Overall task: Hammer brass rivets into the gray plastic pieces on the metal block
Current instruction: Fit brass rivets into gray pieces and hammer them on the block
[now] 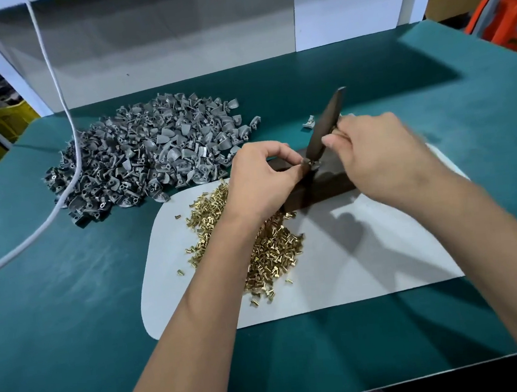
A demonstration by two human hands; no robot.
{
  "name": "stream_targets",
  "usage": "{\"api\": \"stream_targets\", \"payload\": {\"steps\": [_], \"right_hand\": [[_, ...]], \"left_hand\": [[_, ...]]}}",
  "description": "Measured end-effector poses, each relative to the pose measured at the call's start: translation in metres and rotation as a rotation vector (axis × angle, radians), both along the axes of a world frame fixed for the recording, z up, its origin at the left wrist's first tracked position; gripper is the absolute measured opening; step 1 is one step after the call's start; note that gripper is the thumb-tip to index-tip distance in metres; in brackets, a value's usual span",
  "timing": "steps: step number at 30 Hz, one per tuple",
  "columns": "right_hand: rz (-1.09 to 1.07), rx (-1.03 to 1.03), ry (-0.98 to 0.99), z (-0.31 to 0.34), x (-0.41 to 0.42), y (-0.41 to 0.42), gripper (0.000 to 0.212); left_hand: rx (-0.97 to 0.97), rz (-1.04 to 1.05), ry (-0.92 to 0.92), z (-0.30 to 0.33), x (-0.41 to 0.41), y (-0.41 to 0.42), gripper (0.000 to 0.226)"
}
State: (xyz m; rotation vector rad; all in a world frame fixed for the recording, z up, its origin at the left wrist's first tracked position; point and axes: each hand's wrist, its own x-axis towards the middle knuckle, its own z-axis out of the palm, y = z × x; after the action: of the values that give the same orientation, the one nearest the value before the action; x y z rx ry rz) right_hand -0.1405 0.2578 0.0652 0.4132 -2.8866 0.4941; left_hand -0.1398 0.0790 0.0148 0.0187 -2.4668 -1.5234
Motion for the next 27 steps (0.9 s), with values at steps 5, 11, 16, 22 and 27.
{"api": "stream_targets", "payload": {"steps": [5, 11, 16, 22, 27], "right_hand": [[-0.075, -0.105, 0.224, 0.015, -0.005, 0.003, 0.036], [-0.019, 0.082, -0.007, 0.006, -0.006, 0.0, 0.032], [-0.044, -0.21, 0.273, 0.009, 0.004, 0.0, 0.032], [-0.032, 0.114, 0.067, 0.016, 0.0, 0.002, 0.029], [-0.007, -0.042, 0.142, 0.008, 0.003, -0.005, 0.03]], "left_hand": [[-0.056, 0.007, 0.017, 0.0, -0.001, 0.0, 0.01], [-0.026, 0.009, 0.018, -0.002, -0.001, -0.001, 0.011], [-0.051, 0.007, 0.028, -0.003, -0.003, -0.003, 0.01], [-0.028, 0.005, 0.032, -0.001, 0.001, -0.001, 0.015], [-0.046, 0.008, 0.029, -0.001, -0.001, -0.002, 0.013]]}}
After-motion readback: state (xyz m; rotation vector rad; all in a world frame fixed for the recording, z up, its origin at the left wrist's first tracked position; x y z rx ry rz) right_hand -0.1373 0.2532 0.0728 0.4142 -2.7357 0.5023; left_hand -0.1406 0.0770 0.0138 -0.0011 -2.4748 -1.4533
